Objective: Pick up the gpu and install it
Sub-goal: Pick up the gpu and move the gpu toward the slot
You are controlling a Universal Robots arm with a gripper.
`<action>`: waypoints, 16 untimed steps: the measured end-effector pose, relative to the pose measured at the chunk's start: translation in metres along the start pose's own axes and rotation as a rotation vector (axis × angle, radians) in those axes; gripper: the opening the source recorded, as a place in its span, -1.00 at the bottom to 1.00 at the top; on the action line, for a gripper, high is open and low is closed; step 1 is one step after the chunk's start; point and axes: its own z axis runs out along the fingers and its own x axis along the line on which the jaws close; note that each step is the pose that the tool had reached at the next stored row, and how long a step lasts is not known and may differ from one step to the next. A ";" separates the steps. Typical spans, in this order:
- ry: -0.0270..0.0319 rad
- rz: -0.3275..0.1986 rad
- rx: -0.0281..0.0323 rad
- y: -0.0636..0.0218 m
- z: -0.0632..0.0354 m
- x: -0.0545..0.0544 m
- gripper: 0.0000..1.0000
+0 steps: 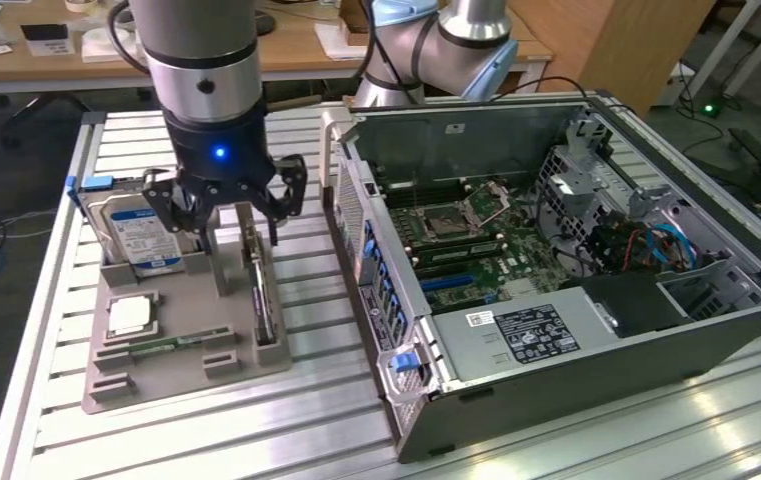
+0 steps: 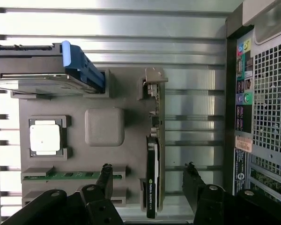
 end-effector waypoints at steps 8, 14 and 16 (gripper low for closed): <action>0.0001 -0.003 -0.0001 -0.0035 0.0128 0.000 0.41; 0.0004 -0.008 -0.0001 -0.0042 0.0237 0.000 0.41; 0.0004 -0.009 -0.0002 -0.0044 0.0274 0.000 0.41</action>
